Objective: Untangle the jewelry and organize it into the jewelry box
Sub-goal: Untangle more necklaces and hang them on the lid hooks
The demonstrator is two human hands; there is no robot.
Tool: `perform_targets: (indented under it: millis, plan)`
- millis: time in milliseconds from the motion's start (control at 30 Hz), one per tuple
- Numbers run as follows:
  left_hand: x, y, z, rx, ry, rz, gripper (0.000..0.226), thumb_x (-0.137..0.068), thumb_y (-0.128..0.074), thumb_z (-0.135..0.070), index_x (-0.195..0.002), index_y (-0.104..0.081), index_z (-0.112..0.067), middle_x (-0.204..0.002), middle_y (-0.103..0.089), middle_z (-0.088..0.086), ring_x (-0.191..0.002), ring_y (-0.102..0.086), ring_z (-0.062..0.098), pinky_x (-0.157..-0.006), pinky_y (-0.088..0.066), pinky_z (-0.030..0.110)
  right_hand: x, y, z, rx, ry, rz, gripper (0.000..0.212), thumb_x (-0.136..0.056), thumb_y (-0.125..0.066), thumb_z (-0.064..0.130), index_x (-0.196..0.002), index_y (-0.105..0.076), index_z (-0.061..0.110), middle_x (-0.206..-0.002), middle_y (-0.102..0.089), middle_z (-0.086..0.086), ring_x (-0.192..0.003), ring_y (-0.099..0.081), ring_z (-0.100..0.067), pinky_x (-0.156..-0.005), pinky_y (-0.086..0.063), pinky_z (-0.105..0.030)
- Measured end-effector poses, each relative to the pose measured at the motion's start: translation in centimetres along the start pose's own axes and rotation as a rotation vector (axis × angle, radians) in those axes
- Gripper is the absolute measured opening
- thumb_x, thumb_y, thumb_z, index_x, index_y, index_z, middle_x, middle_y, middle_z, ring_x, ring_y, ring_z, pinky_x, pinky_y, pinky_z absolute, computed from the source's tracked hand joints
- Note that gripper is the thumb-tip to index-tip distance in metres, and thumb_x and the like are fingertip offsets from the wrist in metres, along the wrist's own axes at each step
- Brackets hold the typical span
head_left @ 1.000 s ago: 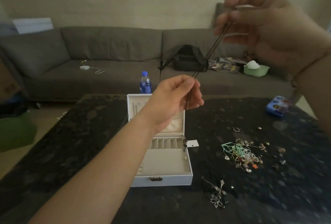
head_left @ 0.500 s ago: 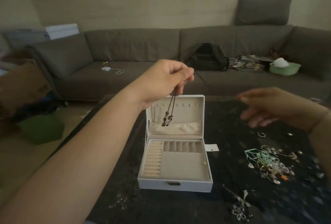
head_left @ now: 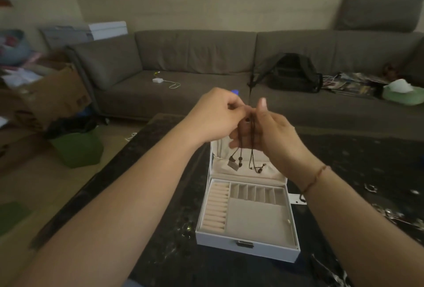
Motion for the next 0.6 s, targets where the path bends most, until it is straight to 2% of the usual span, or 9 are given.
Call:
perform_targets:
  millis: [100, 233, 400, 433, 500, 600]
  plan:
    - [-0.6, -0.4, 1.5, 0.036, 0.020, -0.001, 0.021, -0.097, -0.061, -0.033, -0.090, -0.075, -0.018, -0.079, -0.071, -0.006, -0.071, -0.063, 0.004, -0.074, -0.053, 0.027, -1.0, 0.5, -0.9, 0.060, -0.006, 0.022, 0.044, -0.104, -0.033, 0.039, -0.106, -0.066, 0.009, -0.075, -0.066, -0.010, -0.069, -0.065, -0.022, -0.076, -0.059, -0.033]
    - [-1.5, -1.4, 3.5, 0.023, 0.045, 0.008, 0.020, -0.097, -0.060, -0.032, -0.092, -0.074, -0.019, -0.085, -0.070, -0.005, -0.081, -0.064, 0.008, -0.080, -0.054, 0.031, -2.5, 1.1, -1.9, 0.320, 0.022, 0.082, 0.027, -0.102, -0.045, 0.027, -0.102, -0.069, 0.014, -0.070, -0.063, -0.004, -0.066, -0.062, -0.017, -0.080, -0.056, -0.041]
    - [-2.9, -2.2, 5.8, 0.099, 0.078, -0.005, 0.022, -0.098, -0.059, -0.032, -0.090, -0.072, -0.017, -0.082, -0.068, -0.006, -0.076, -0.062, 0.007, -0.083, -0.053, 0.035, -3.8, 0.7, -4.6, 0.407, -0.045, 0.204, 0.026, -0.103, -0.044, 0.018, -0.099, -0.069, 0.014, -0.072, -0.067, -0.005, -0.064, -0.064, -0.014, -0.071, -0.053, -0.032]
    - [-3.1, -2.3, 6.0, 0.117, 0.070, -0.001, 0.022, -0.098, -0.059, -0.032, -0.090, -0.072, -0.017, -0.081, -0.067, -0.006, -0.075, -0.062, 0.006, -0.083, -0.053, 0.035, -4.0, 0.7, -5.1, 0.393, -0.048, 0.221, 0.027, -0.104, -0.043, 0.017, -0.098, -0.069, 0.012, -0.075, -0.070, -0.007, -0.067, -0.065, -0.015, -0.074, -0.053, -0.034]
    - [-3.4, -2.8, 6.1, 0.145, 0.057, 0.034, 0.022, -0.099, -0.057, -0.032, -0.090, -0.072, -0.017, -0.083, -0.068, -0.005, -0.076, -0.062, 0.007, -0.083, -0.053, 0.034, -4.5, 1.0, -6.0, 0.352, -0.056, 0.232, 0.026, -0.103, -0.044, 0.014, -0.099, -0.069, 0.010, -0.085, -0.074, -0.008, -0.081, -0.071, -0.020, -0.088, -0.056, -0.040]
    - [-3.9, -3.5, 6.1, 0.139, 0.037, 0.092, 0.025, -0.102, -0.053, -0.031, -0.091, -0.070, -0.016, -0.089, -0.071, 0.009, -0.081, -0.066, 0.021, -0.081, -0.053, 0.039, -5.3, 1.2, -6.4, 0.354, -0.029, 0.268, 0.022, -0.097, -0.053, 0.021, -0.102, -0.072, 0.013, -0.101, -0.075, -0.002, -0.101, -0.069, -0.016, -0.100, -0.051, -0.043]
Point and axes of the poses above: each hand's wrist, its own x-axis away from the middle knuckle, its own y-axis out of the back of the hand, z = x × y, the point moved 7 cm from there along -x, towards the middle knuckle
